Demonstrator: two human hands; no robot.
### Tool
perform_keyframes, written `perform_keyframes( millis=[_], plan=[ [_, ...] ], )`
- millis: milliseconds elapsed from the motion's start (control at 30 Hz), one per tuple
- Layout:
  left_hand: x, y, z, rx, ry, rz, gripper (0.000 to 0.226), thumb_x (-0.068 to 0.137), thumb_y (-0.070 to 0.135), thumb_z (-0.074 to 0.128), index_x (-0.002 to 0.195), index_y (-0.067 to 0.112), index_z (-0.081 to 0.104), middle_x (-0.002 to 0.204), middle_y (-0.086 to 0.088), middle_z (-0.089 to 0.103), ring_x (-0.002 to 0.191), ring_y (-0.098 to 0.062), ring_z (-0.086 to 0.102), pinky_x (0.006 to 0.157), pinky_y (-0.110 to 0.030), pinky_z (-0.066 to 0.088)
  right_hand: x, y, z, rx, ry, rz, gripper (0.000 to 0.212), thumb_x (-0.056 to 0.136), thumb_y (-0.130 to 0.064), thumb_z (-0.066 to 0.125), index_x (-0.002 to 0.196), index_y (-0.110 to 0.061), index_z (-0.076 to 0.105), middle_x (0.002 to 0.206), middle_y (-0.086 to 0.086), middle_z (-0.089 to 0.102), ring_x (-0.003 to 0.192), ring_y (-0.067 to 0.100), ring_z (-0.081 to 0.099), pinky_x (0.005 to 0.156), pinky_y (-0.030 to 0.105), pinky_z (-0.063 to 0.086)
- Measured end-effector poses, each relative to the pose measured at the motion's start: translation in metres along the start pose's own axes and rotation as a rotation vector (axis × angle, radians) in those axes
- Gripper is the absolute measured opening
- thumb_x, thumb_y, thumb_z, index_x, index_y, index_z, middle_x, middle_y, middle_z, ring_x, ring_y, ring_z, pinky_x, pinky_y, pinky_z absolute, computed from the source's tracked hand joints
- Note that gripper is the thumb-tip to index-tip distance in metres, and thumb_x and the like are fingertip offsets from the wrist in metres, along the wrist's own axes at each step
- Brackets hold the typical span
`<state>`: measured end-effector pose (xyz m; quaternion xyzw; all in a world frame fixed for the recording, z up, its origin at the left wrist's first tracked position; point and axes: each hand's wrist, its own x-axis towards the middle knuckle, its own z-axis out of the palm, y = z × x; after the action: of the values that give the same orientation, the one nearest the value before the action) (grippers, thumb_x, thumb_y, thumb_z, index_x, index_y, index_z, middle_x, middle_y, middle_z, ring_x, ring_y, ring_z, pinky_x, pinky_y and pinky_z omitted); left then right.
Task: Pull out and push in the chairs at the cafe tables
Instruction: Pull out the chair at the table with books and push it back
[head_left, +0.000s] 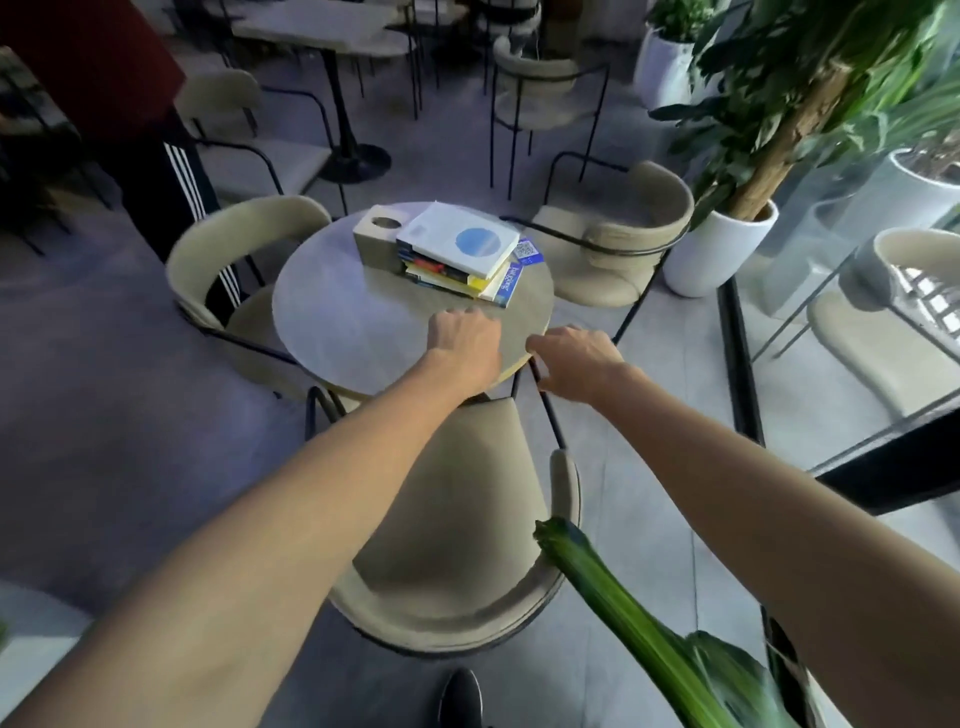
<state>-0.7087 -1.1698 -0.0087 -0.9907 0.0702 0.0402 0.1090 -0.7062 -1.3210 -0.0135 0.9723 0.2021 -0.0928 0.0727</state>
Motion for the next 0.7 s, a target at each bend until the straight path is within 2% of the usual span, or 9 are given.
perform_keyframes(
  millis=[133,233,400,500,700],
  plan=[
    [0.054,0.014,-0.018,-0.027,0.034,0.019,0.031,0.098,0.029,0.046,0.126,0.020,0.058,0.127,-0.008,0.057,0.115,-0.029,0.057,0.079,-0.035,0.039,0.026,0.057,-0.014,0.021,-0.033,0.050,0.049,0.090,-0.030,0.066,0.136,-0.024,0.050,0.127,0.003,0.059,0.123,0.027,0.054,0.089,0.040,0.048],
    [0.089,0.033,-0.025,-0.051,0.039,0.029,0.029,0.099,0.027,0.044,0.123,0.020,0.059,0.125,-0.009,0.057,0.116,-0.031,0.055,0.085,-0.037,0.041,0.042,0.108,-0.020,0.004,-0.043,0.084,0.054,0.088,-0.031,0.068,0.138,-0.023,0.048,0.132,0.003,0.057,0.125,0.027,0.052,0.090,0.042,0.049],
    [0.159,0.079,-0.038,-0.069,0.049,0.038,0.031,0.098,0.030,0.046,0.125,0.019,0.058,0.129,-0.009,0.056,0.117,-0.031,0.056,0.085,-0.036,0.042,0.072,0.198,-0.016,-0.039,-0.065,0.118,0.053,0.085,-0.028,0.068,0.135,-0.024,0.051,0.129,0.003,0.059,0.123,0.026,0.053,0.089,0.039,0.049],
    [0.209,0.117,-0.045,-0.093,0.069,0.019,0.031,0.098,0.032,0.046,0.123,0.017,0.057,0.125,-0.009,0.058,0.114,-0.032,0.059,0.083,-0.037,0.043,0.103,0.258,-0.003,-0.081,-0.058,0.097,0.053,0.085,-0.026,0.068,0.135,-0.023,0.051,0.128,0.003,0.059,0.123,0.026,0.053,0.088,0.036,0.048],
    [0.313,0.202,-0.059,-0.162,0.079,-0.041,0.026,0.098,0.030,0.046,0.114,0.015,0.059,0.120,-0.010,0.061,0.111,-0.034,0.060,0.083,-0.039,0.041,0.170,0.382,0.018,-0.074,0.008,-0.005,0.049,0.087,-0.026,0.068,0.133,-0.021,0.051,0.126,0.005,0.060,0.122,0.029,0.054,0.090,0.040,0.047]
  ],
)
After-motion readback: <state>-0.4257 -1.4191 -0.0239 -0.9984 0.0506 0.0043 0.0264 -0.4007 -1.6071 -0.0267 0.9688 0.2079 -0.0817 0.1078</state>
